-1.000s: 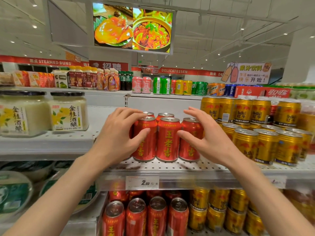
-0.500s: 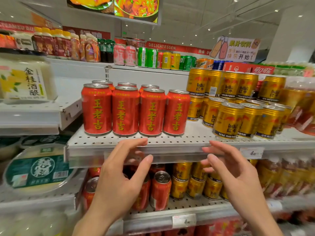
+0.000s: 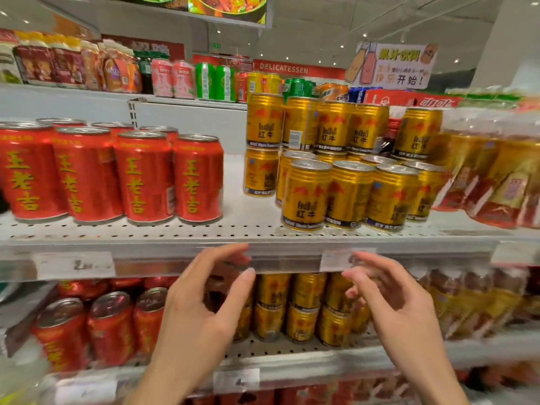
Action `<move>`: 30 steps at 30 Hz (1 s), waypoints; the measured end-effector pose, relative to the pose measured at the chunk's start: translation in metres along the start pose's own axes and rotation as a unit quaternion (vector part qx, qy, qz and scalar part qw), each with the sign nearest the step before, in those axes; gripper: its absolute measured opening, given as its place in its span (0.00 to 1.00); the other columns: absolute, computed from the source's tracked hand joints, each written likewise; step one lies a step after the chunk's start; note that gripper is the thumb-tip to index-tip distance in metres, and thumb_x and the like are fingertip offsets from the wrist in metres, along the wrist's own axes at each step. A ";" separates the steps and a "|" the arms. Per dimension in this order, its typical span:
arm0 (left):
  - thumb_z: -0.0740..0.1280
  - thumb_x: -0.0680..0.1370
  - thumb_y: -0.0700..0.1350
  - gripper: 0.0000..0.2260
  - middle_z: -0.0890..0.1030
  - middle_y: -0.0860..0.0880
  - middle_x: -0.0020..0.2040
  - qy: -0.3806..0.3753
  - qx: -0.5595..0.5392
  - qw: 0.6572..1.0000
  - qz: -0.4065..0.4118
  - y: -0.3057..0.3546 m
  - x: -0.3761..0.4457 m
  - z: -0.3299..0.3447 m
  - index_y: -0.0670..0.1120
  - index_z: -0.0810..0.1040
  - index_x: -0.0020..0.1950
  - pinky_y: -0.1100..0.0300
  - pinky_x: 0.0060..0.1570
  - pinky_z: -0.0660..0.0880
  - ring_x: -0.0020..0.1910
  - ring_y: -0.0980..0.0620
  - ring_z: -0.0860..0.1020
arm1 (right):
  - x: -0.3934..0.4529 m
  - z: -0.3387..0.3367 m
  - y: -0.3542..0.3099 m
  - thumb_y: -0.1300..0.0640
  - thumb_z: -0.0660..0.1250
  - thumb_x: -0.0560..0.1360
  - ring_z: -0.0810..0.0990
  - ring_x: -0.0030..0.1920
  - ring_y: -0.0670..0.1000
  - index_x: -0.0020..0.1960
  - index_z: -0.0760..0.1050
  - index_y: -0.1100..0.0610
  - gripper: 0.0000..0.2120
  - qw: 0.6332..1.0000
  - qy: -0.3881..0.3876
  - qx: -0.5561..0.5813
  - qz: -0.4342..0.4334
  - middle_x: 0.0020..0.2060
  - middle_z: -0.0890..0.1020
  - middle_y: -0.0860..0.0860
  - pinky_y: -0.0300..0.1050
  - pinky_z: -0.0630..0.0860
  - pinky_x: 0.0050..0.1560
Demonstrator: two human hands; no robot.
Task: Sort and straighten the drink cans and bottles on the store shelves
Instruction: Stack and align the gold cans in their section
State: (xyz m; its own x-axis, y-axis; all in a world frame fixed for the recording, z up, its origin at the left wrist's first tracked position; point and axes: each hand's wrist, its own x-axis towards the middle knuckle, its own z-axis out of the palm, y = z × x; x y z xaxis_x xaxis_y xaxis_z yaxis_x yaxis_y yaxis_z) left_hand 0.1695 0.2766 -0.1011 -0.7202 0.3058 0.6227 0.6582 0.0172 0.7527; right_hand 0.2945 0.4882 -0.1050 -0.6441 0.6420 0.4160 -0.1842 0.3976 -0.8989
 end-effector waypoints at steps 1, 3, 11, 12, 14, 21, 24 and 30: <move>0.70 0.77 0.52 0.10 0.84 0.56 0.51 0.001 0.002 1.000 -0.006 0.007 0.001 0.012 0.58 0.80 0.57 0.68 0.49 0.74 0.52 0.53 0.82 | 0.005 -0.009 0.003 0.48 0.70 0.73 0.85 0.44 0.51 0.58 0.81 0.46 0.13 1.000 -0.007 0.005 0.001 0.46 0.86 0.51 0.46 0.81 0.48; 0.71 0.78 0.52 0.09 0.84 0.57 0.50 0.002 0.006 1.000 -0.013 0.019 0.002 0.035 0.58 0.80 0.57 0.67 0.49 0.74 0.52 0.54 0.82 | 0.015 -0.025 0.009 0.52 0.71 0.75 0.86 0.44 0.51 0.57 0.81 0.47 0.11 1.000 -0.021 0.010 -0.003 0.46 0.86 0.50 0.44 0.81 0.46; 0.71 0.78 0.47 0.10 0.83 0.55 0.51 0.031 0.044 0.998 0.026 0.049 0.022 0.071 0.57 0.79 0.58 0.64 0.46 0.77 0.48 0.51 0.82 | 0.037 -0.058 0.010 0.53 0.72 0.76 0.85 0.47 0.48 0.55 0.81 0.43 0.10 0.996 -0.078 -0.009 -0.031 0.46 0.86 0.45 0.40 0.81 0.50; 0.71 0.78 0.47 0.10 0.83 0.54 0.52 0.039 0.048 0.997 0.041 0.052 0.027 0.071 0.56 0.79 0.59 0.63 0.44 0.77 0.48 0.51 0.81 | 0.039 -0.061 0.008 0.54 0.72 0.76 0.85 0.47 0.47 0.56 0.80 0.44 0.10 0.996 -0.074 -0.019 -0.039 0.46 0.86 0.45 0.39 0.80 0.49; 0.72 0.78 0.46 0.13 0.80 0.54 0.54 0.051 0.064 0.994 0.071 0.054 0.041 0.068 0.54 0.77 0.61 0.62 0.42 0.78 0.49 0.52 0.80 | 0.044 -0.063 -0.002 0.52 0.71 0.76 0.84 0.48 0.46 0.57 0.79 0.42 0.11 0.994 -0.067 -0.049 -0.069 0.47 0.85 0.43 0.37 0.80 0.48; 0.72 0.72 0.62 0.35 0.67 0.55 0.67 -0.069 0.181 0.976 0.099 0.046 0.099 0.061 0.60 0.62 0.76 0.56 0.63 0.75 0.64 0.57 0.72 | 0.083 -0.043 -0.050 0.55 0.69 0.79 0.78 0.50 0.43 0.58 0.79 0.56 0.09 0.914 0.027 -0.228 -0.333 0.49 0.81 0.45 0.32 0.73 0.52; 0.71 0.74 0.61 0.32 0.68 0.55 0.68 -0.109 0.172 0.973 0.110 0.040 0.110 0.063 0.63 0.62 0.75 0.54 0.64 0.75 0.63 0.57 0.72 | 0.108 -0.030 -0.066 0.51 0.68 0.78 0.76 0.56 0.49 0.58 0.80 0.58 0.14 0.864 0.055 -0.314 -0.390 0.54 0.80 0.51 0.40 0.72 0.60; 0.73 0.74 0.58 0.27 0.73 0.57 0.65 -0.106 0.140 0.977 0.118 0.031 0.116 0.051 0.60 0.68 0.71 0.59 0.58 0.78 0.60 0.60 0.75 | 0.133 -0.010 -0.068 0.37 0.57 0.79 0.79 0.56 0.48 0.55 0.79 0.50 0.20 0.842 -0.016 -0.445 -0.304 0.52 0.82 0.44 0.53 0.69 0.65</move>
State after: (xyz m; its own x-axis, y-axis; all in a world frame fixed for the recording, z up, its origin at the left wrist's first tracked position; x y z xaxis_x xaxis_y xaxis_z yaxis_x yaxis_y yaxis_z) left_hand 0.1182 0.3615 -0.0164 -0.4995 0.5224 0.6910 0.8558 0.1740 0.4871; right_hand 0.2292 0.5535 0.0125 -0.6536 0.1293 0.7457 0.1324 0.9896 -0.0556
